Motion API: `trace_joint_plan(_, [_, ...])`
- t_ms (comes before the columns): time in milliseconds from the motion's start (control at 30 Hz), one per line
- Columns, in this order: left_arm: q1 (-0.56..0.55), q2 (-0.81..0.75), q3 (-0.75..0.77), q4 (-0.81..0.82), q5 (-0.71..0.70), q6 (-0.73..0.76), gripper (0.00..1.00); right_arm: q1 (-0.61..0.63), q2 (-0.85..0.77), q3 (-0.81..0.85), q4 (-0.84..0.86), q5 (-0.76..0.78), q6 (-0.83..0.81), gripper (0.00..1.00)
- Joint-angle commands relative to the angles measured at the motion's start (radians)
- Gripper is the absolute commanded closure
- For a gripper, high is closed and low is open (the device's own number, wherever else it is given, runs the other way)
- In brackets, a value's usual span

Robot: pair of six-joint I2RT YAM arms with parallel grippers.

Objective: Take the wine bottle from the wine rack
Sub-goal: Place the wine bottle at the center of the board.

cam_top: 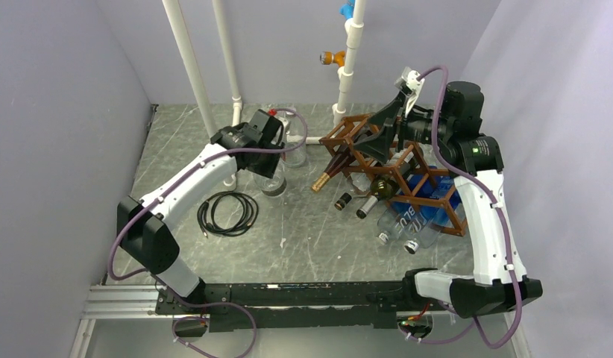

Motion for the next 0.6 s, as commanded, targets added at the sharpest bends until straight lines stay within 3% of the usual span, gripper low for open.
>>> trace_joint_plan(0, [0.068, -0.005, 0.11, 0.102, 0.008, 0.015, 1.0, -0.034, -0.032, -0.019, 0.055, -0.064, 0.017, 0.0])
trace_joint_plan(567, [0.227, 0.199, 0.347, 0.076, 0.022, 0.044, 1.0, -0.155, -0.057, -0.07, 0.103, -0.161, 0.081, 0.0])
